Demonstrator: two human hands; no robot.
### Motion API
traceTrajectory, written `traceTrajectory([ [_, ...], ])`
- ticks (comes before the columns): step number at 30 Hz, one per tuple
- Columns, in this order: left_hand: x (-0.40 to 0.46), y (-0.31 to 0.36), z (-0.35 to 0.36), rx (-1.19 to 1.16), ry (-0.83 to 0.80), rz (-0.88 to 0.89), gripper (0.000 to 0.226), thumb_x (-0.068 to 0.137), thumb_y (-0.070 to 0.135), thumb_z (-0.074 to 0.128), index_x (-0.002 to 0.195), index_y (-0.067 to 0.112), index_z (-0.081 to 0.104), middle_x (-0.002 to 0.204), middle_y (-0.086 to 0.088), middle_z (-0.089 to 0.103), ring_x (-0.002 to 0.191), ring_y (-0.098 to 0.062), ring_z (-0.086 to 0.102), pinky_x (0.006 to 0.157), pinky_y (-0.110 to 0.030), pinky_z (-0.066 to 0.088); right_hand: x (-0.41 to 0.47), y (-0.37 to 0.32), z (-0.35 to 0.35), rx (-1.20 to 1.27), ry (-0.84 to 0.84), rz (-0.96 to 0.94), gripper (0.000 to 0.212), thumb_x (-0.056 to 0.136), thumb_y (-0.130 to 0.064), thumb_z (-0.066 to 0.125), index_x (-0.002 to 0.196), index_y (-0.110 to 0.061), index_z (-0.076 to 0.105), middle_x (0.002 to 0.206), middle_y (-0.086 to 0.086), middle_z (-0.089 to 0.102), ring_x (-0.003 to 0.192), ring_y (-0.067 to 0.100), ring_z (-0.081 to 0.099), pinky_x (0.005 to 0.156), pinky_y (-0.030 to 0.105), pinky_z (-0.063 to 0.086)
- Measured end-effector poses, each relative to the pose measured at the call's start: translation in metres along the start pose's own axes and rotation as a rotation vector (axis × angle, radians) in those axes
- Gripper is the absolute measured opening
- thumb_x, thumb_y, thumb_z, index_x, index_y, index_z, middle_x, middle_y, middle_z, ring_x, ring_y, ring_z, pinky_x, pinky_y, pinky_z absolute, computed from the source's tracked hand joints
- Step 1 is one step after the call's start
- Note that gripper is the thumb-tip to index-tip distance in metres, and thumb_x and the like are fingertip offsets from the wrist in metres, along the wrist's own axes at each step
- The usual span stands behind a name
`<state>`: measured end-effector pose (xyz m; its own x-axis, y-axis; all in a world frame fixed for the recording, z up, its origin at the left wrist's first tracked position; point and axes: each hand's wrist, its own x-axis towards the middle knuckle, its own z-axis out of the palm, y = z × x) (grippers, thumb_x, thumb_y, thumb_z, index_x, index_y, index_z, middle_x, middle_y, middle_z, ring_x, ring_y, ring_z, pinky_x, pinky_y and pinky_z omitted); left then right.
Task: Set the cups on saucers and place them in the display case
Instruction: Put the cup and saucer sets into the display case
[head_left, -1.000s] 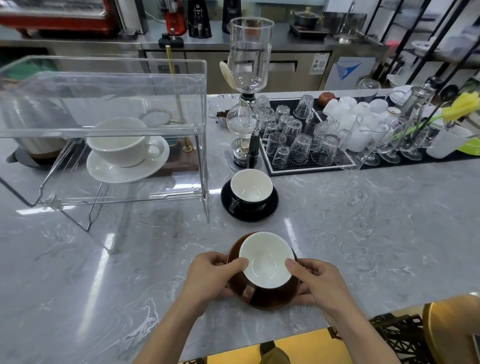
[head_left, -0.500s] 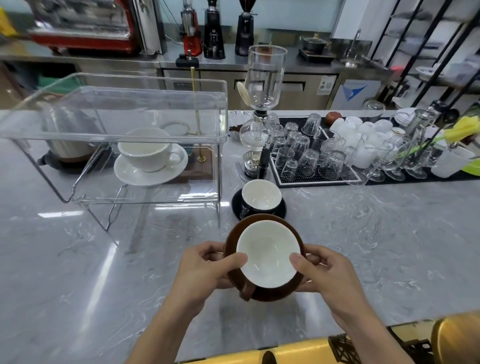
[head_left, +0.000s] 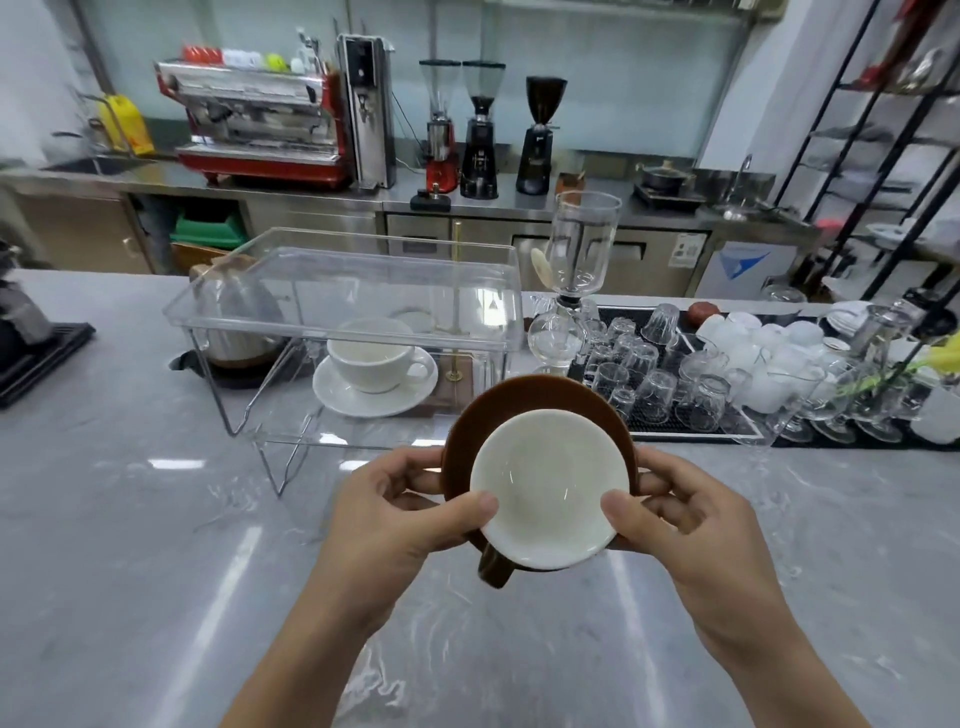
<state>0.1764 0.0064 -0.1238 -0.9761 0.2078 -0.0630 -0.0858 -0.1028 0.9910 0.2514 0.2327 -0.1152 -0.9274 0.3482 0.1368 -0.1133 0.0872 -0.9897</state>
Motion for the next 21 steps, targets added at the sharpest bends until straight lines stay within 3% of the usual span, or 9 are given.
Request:
traceTrajectory([
  [4, -0.001, 0.025, -0.012, 0.006, 0.025, 0.067, 0.055, 0.039, 0.03, 0.091, 0.092, 0.021, 0.08, 0.083, -0.01, 0.078, 0.072, -0.028, 0.076, 0.075, -0.049, 0.065, 0.012, -0.02, 0.015, 0.018, -0.017, -0.055, 0.045, 0.062, -0.024, 0.082, 0.106, -0.025, 0.073, 0.081, 0.001, 0.072, 0.069, 0.021, 0.059, 0.066, 0.033, 0.059],
  [8, 0.0, 0.054, -0.03, 0.034, 0.068, 0.158, 0.056, 0.038, 0.033, 0.091, 0.092, 0.02, 0.081, 0.075, -0.002, 0.076, 0.067, -0.022, 0.075, 0.068, -0.041, 0.064, 0.028, -0.045, 0.035, -0.003, -0.07, -0.16, 0.049, 0.06, -0.037, 0.084, 0.107, -0.032, 0.073, 0.088, 0.006, 0.073, 0.075, 0.04, 0.061, 0.078, 0.056, 0.058],
  [10, 0.002, 0.069, -0.039, 0.038, 0.092, 0.197, 0.058, 0.039, 0.033, 0.092, 0.093, 0.018, 0.08, 0.074, -0.001, 0.075, 0.068, -0.023, 0.076, 0.066, -0.038, 0.064, 0.037, -0.059, 0.046, 0.001, -0.093, -0.197, 0.051, 0.059, -0.041, 0.086, 0.107, -0.033, 0.073, 0.09, 0.009, 0.073, 0.082, 0.044, 0.065, 0.078, 0.059, 0.058],
  [12, 0.005, 0.085, -0.05, 0.053, 0.113, 0.229, 0.057, 0.042, 0.032, 0.097, 0.094, 0.018, 0.08, 0.077, -0.003, 0.076, 0.073, -0.026, 0.078, 0.066, -0.038, 0.064, 0.046, -0.075, 0.057, 0.01, -0.127, -0.217, 0.052, 0.058, -0.043, 0.09, 0.106, -0.03, 0.073, 0.09, 0.01, 0.074, 0.082, 0.04, 0.069, 0.076, 0.055, 0.06],
  [16, 0.016, 0.119, -0.069, 0.09, 0.141, 0.265, 0.058, 0.048, 0.034, 0.098, 0.1, 0.016, 0.078, 0.088, -0.015, 0.079, 0.077, -0.029, 0.078, 0.069, -0.038, 0.065, 0.066, -0.109, 0.081, 0.01, -0.207, -0.23, 0.048, 0.064, -0.036, 0.081, 0.109, -0.024, 0.069, 0.093, 0.013, 0.073, 0.083, 0.029, 0.075, 0.072, 0.044, 0.062],
  [18, 0.022, 0.136, -0.077, 0.117, 0.147, 0.262, 0.053, 0.054, 0.031, 0.092, 0.101, 0.014, 0.076, 0.088, -0.014, 0.08, 0.079, -0.029, 0.079, 0.076, -0.044, 0.064, 0.079, -0.122, 0.095, -0.009, -0.228, -0.224, 0.047, 0.07, -0.031, 0.081, 0.113, -0.018, 0.067, 0.096, 0.014, 0.073, 0.083, 0.026, 0.076, 0.072, 0.043, 0.063],
  [21, 0.032, 0.159, -0.085, 0.177, 0.179, 0.261, 0.051, 0.056, 0.034, 0.085, 0.101, 0.012, 0.076, 0.085, -0.01, 0.081, 0.077, -0.028, 0.079, 0.076, -0.042, 0.064, 0.099, -0.137, 0.112, -0.037, -0.261, -0.203, 0.035, 0.079, -0.024, 0.079, 0.11, -0.016, 0.067, 0.093, 0.012, 0.076, 0.083, 0.023, 0.076, 0.072, 0.042, 0.063],
])
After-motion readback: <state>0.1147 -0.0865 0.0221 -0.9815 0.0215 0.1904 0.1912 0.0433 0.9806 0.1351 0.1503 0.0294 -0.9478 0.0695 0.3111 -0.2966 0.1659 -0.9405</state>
